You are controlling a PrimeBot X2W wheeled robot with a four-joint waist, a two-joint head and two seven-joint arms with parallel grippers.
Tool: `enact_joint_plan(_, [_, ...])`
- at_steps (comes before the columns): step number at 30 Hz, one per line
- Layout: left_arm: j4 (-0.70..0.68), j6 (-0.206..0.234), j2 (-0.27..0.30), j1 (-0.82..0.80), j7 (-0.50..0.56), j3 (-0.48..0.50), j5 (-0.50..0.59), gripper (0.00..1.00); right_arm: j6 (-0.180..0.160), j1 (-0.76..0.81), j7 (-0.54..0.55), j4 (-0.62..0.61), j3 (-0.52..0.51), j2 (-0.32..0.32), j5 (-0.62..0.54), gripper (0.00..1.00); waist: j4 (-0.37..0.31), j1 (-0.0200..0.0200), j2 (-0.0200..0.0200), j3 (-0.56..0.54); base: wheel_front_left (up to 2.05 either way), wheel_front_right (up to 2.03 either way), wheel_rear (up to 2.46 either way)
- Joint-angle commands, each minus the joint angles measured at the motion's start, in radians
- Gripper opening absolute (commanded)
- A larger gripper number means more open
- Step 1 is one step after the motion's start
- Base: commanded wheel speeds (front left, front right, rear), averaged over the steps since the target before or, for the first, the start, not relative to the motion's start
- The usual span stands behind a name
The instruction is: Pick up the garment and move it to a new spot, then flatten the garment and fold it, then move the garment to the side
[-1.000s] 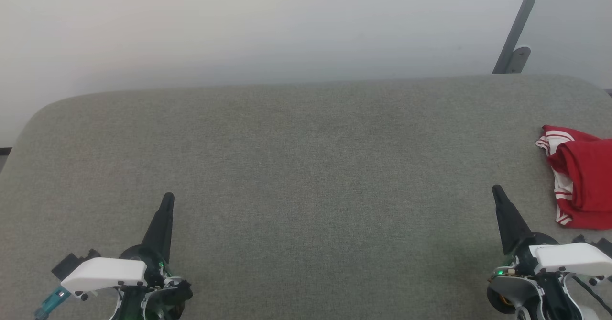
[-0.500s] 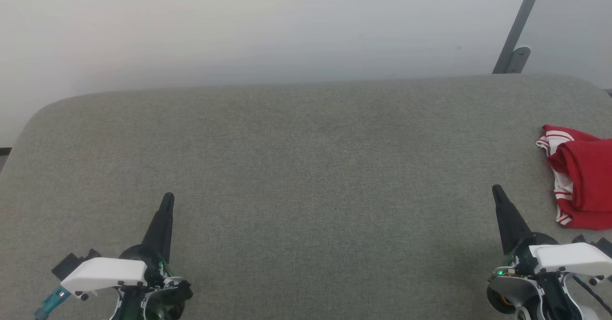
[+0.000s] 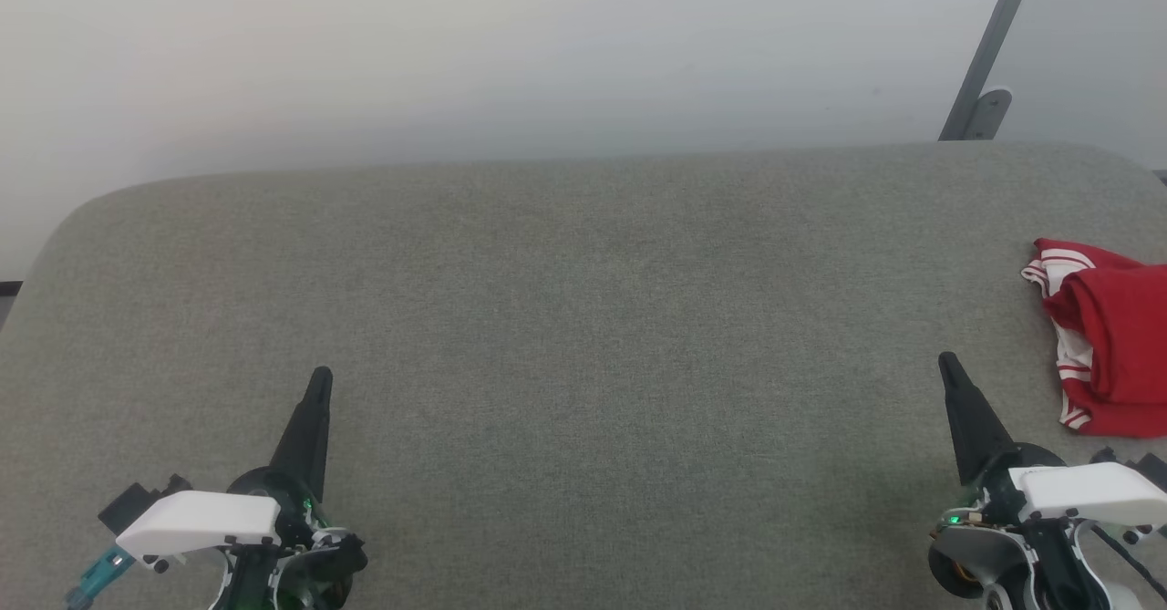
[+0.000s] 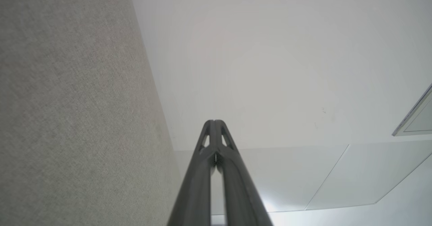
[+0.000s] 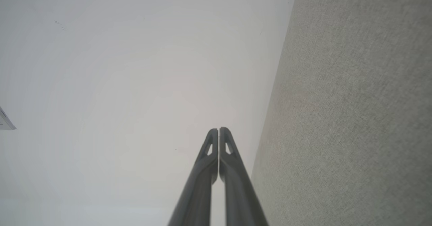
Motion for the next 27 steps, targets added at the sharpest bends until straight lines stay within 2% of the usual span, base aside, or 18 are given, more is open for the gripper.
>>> enact_joint_plan(1, [-0.001,-0.003,-0.002,-0.012,0.003,0.0,-0.003,0.0,0.0,-0.005,0.003,-0.003,-0.001,0.003,0.004,0.0,0.0,0.0,-0.0001,0.0,0.0,0.0,0.0])
enact_joint_plan(27, [-0.001,-0.003,-0.002,-0.012,0.003,0.0,-0.004,0.0,0.0,-0.005,0.003,-0.003,0.0,0.003,0.004,0.0,0.0,0.0,-0.0001,0.0,0.0,0.0,0.0])
